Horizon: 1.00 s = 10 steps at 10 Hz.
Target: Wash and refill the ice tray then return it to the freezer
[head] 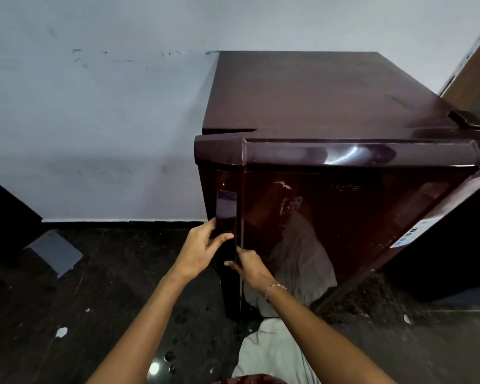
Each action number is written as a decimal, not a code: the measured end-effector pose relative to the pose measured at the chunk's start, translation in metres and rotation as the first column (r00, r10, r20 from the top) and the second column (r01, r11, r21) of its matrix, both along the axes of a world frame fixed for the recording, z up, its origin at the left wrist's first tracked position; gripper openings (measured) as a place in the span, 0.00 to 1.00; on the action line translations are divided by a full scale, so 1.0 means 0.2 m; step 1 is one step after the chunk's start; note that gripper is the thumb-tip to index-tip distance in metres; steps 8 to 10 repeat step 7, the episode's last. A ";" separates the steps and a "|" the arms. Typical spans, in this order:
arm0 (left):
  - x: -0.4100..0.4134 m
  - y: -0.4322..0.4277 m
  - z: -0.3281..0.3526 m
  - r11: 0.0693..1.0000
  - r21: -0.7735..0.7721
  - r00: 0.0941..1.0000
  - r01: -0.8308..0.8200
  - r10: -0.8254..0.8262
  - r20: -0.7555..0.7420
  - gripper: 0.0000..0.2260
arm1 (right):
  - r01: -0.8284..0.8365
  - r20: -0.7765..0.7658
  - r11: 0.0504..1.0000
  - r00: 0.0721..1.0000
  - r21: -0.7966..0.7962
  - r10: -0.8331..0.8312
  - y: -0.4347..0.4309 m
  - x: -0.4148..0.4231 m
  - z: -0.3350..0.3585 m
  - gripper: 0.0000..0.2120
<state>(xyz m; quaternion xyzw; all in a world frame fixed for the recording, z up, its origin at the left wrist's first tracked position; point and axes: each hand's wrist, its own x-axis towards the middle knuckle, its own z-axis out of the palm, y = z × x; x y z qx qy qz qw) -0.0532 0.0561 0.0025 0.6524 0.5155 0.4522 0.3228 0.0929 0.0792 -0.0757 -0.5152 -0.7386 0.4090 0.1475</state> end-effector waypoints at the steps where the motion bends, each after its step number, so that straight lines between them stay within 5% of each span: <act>1: 0.00 0.01 -0.02 0.999 0.031 1.000 0.012 -0.013 0.013 0.10 | 0.026 0.001 1.000 1.000 -0.007 -0.026 -0.01 -0.01 -0.01 0.19; 4: 0.02 0.00 -0.07 0.999 0.037 0.999 -0.039 0.039 0.000 0.08 | 0.074 0.087 0.997 0.993 0.002 -0.074 -0.03 -0.03 0.02 0.22; 6: 0.22 -0.19 -0.10 0.933 0.148 0.897 -0.328 0.357 -0.261 0.36 | 0.159 0.177 0.978 0.967 0.134 -0.181 -0.13 -0.04 0.02 0.15; 7: 0.29 -0.26 -0.08 0.891 0.393 0.805 -0.226 0.398 -0.439 0.38 | 0.137 0.274 0.960 0.940 0.245 -0.204 -0.18 0.00 0.00 0.20; 10: 0.29 -0.26 -0.08 0.891 0.393 0.805 -0.226 0.398 -0.439 0.38 | 0.137 0.274 0.960 0.940 0.245 -0.204 -0.18 0.00 0.00 0.20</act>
